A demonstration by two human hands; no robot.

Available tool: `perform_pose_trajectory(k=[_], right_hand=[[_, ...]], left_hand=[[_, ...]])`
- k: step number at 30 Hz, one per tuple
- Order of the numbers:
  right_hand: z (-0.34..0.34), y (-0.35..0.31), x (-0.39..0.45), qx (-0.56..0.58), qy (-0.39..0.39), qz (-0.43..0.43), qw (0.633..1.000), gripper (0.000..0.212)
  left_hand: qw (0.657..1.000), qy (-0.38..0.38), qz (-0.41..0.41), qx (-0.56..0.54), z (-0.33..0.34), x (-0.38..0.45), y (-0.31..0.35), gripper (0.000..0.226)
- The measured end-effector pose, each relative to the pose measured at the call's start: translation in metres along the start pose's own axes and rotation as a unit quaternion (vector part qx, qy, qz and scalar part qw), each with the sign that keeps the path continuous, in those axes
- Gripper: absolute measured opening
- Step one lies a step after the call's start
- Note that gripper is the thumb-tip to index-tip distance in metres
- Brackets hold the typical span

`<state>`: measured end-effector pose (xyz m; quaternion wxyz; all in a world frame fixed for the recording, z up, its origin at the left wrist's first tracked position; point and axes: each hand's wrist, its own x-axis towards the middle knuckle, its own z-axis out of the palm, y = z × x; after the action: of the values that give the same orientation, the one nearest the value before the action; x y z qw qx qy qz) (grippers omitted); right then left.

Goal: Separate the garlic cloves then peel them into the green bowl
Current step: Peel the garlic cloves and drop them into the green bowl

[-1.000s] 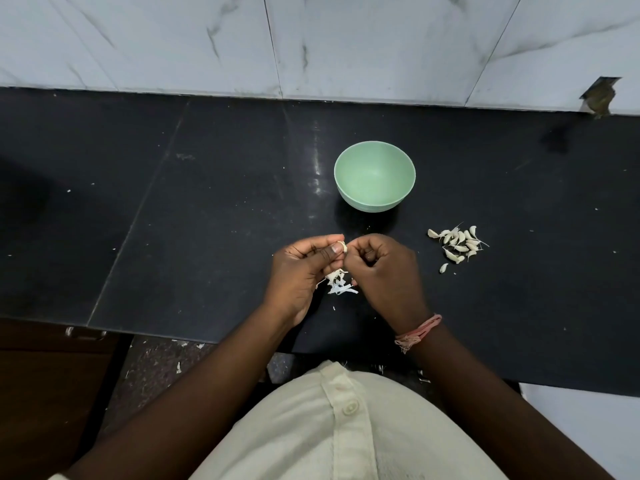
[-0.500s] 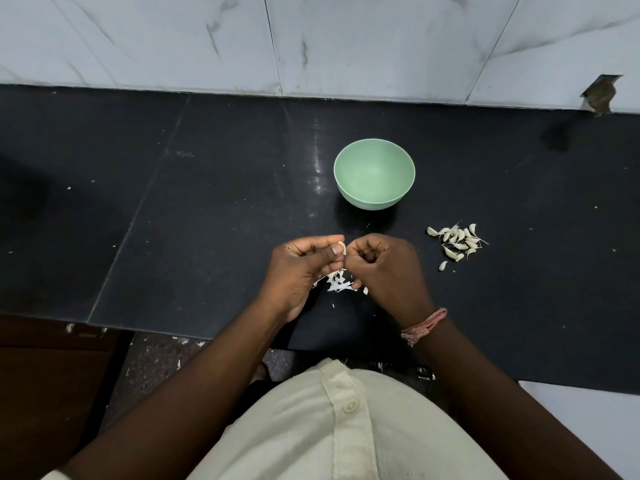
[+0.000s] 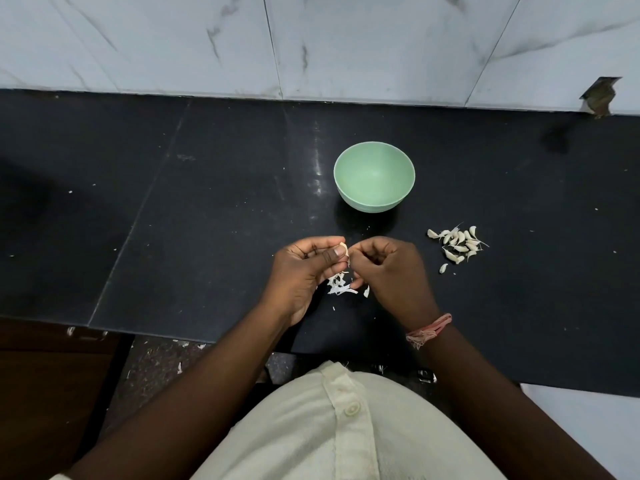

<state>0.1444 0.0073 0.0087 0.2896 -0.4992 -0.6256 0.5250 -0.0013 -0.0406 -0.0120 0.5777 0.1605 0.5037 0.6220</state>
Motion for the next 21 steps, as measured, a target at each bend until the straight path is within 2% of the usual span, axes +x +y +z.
perform_pose_trajectory(k=[4,11,21], right_hand=[[0.002,0.0018,-0.0001,-0.038,0.012,-0.014,0.999,0.012],[0.005,0.0022,-0.0016,-0.035,0.032,-0.024,0.999,0.013],[0.0018,0.0005,0.0008,-0.043,0.014,-0.027,0.999,0.016]], left_hand=[[1.0,0.0,0.011,0.006,0.0004,0.0001,-0.0002,0.02],[0.999,0.021,0.026,0.012,0.0072,-0.0016,-0.0034,0.014],[1.0,0.017,0.011,-0.017,0.0081,-0.0037,-0.0032,0.015]])
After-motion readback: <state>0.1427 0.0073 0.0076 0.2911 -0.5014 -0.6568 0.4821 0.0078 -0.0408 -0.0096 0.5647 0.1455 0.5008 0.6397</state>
